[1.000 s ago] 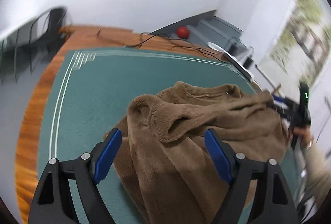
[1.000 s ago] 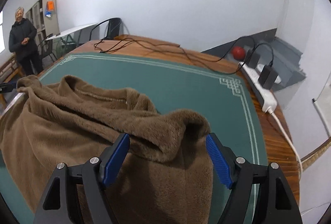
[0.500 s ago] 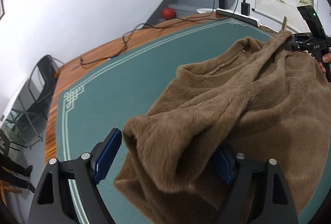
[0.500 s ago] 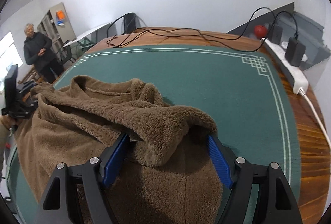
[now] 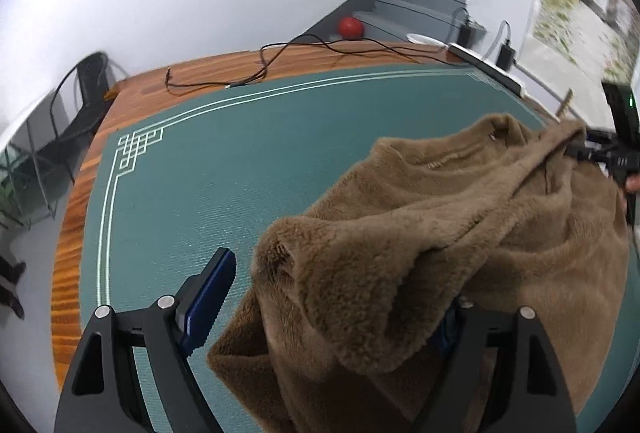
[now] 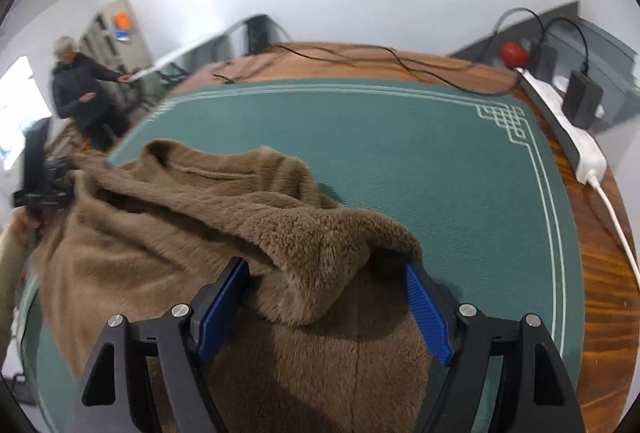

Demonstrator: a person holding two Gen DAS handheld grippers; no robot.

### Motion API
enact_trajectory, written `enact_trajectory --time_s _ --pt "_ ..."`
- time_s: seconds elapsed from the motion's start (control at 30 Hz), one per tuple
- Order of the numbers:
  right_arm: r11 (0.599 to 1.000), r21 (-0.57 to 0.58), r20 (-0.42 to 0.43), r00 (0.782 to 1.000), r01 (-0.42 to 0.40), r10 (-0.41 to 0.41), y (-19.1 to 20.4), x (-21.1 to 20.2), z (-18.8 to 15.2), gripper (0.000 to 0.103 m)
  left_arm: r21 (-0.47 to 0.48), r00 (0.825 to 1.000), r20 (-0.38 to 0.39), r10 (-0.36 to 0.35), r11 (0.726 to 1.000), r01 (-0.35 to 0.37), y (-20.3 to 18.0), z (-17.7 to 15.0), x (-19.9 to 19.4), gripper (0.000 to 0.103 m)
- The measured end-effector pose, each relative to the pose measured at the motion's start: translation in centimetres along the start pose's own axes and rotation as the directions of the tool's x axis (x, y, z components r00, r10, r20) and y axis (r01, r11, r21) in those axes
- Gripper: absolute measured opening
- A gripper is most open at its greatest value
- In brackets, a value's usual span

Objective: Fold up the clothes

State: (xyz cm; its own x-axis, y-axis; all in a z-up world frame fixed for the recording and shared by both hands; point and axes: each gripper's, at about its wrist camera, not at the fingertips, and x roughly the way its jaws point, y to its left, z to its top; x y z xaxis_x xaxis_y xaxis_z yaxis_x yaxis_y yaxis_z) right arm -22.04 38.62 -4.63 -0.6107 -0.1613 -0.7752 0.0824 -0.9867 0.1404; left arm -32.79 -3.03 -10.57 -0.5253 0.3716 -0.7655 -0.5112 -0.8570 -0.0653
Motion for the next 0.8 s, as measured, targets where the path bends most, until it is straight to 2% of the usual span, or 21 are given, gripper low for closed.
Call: enact_trajectory --time_s 0.03,0.07,0.1,0.13,0.17,0.27,0.37,0.43,0.47,0.5,0.53,0.57,0.63,0.67,0.7,0.77,0.8 --pt "1.0 0.016 -0.003 1.0 0.016 -0.016 0.1 0.3 0.2 0.074 -0.02 1.0 -0.001 -0.002 1.0 0.002 0.1 0.2 0.1 0.075" --pt "0.999 0.029 0.002 0.999 0.039 -0.039 0.3 0.4 0.4 0.063 -0.04 1.0 -0.006 -0.001 0.999 0.001 0.3 0.3 0.2 0.05" --pt "0.997 0.039 0.02 0.997 0.072 -0.073 0.5 0.2 0.8 0.034 -0.066 1.0 -0.011 -0.001 0.998 0.001 0.6 0.5 0.2 0.04" --pt "0.995 0.056 0.044 0.995 0.087 -0.089 0.5 -0.2 1.1 0.023 -0.093 1.0 -0.01 -0.005 0.996 0.004 0.9 0.7 0.0 0.03" --pt "0.992 0.076 0.071 0.992 0.101 -0.107 0.4 -0.7 1.4 0.022 -0.117 1.0 -0.005 -0.009 0.993 0.008 1.2 0.9 -0.2 0.025" --pt "0.98 0.151 0.169 0.973 0.133 -0.158 -0.3 -2.6 2.8 0.022 -0.169 0.999 0.032 -0.007 0.986 0.012 1.8 2.0 -0.9 0.024" --pt "0.963 0.196 0.227 0.947 0.185 -0.228 -0.5 -3.1 4.1 0.022 -0.198 0.998 0.055 0.011 0.98 0.0 1.9 3.0 -0.9 0.024" --pt "0.954 0.215 0.229 0.938 0.211 -0.259 -0.8 -2.4 4.6 0.022 -0.206 0.999 0.033 0.036 0.978 -0.028 1.7 3.4 0.4 0.024" --pt "0.945 0.204 0.221 0.928 0.255 -0.299 -0.7 -1.7 4.8 0.022 -0.211 0.999 0.009 0.054 0.976 -0.051 1.7 3.4 1.2 0.024" --pt "0.937 0.196 0.209 0.921 0.29 -0.329 -0.7 -0.9 5.0 0.023 -0.215 0.997 -0.015 0.072 0.974 -0.073 1.7 3.3 2.1 0.028" --pt "0.934 0.201 0.18 0.926 0.295 -0.331 -1.0 -0.1 4.8 0.023 -0.216 0.995 -0.043 0.09 0.972 -0.097 1.7 3.2 3.0 0.037" --pt "0.932 0.206 0.151 0.931 0.3 -0.333 -1.4 0.6 4.7 0.023 -0.215 0.991 -0.074 0.109 0.969 -0.122 1.6 3.0 4.0 0.053" --pt "0.926 0.215 0.091 0.938 0.31 -0.335 -2.0 2.1 4.5 0.023 -0.217 0.983 -0.118 0.138 0.963 -0.161 1.7 2.7 5.3 0.068" --pt "0.923 0.219 0.062 0.94 0.315 -0.336 -2.3 2.9 4.3 0.023 -0.226 0.983 -0.116 0.142 0.96 -0.165 2.0 2.5 5.2 0.071" --pt "0.921 0.223 0.032 0.941 0.321 -0.336 -2.7 3.6 4.2 0.026 -0.245 0.984 -0.114 0.14 0.956 -0.165 2.4 2.4 4.9 0.079" --pt "0.915 0.23 0.014 0.939 0.333 -0.345 -3.0 3.7 4.0 0.037 -0.293 0.987 -0.106 0.118 0.945 -0.144 3.5 2.0 3.8 0.082" --pt "0.911 0.235 0.023 0.935 0.338 -0.353 -3.0 3.1 3.9 0.058 -0.32 0.99 -0.099 0.101 0.939 -0.128 4.1 1.7 3.0 0.082"
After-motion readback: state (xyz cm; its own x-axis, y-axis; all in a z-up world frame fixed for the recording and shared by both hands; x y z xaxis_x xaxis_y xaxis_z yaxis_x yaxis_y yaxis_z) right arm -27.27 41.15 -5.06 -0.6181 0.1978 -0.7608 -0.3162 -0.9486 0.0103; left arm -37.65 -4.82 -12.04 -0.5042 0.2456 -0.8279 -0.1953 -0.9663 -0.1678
